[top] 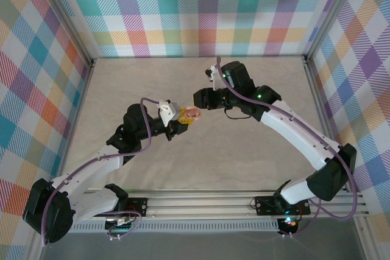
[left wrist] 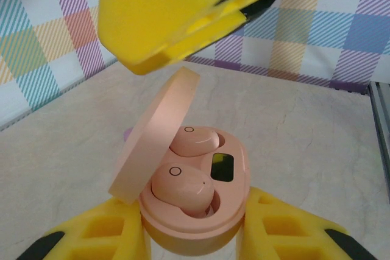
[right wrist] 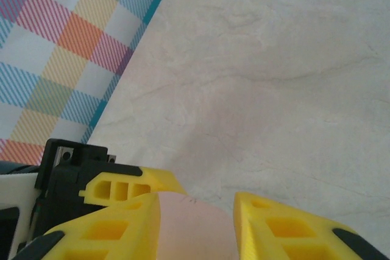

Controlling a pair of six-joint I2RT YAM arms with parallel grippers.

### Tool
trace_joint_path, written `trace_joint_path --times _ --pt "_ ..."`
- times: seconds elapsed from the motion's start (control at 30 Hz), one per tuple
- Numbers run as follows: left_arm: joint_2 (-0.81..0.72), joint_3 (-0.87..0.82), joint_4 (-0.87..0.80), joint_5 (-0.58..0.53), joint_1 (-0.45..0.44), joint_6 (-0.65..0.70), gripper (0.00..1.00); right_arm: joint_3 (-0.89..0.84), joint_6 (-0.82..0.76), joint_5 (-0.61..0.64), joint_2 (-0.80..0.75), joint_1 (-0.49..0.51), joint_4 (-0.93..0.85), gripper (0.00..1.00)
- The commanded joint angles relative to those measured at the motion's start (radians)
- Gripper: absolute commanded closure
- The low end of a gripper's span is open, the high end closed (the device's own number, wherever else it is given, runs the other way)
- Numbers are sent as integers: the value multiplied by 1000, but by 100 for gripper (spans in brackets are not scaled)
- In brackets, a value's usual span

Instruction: Insert wireless bluetooth earbuds into charging case

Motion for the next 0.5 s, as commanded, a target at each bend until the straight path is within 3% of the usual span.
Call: trace_joint_path --times 0.0,0.47 --pt "-9 38 48 7 -9 -28 91 -38 -3 -43 -44 -6 -11 63" --pt "4 41 85 0 -9 -59 92 -111 17 -37 -136 -35 29 62"
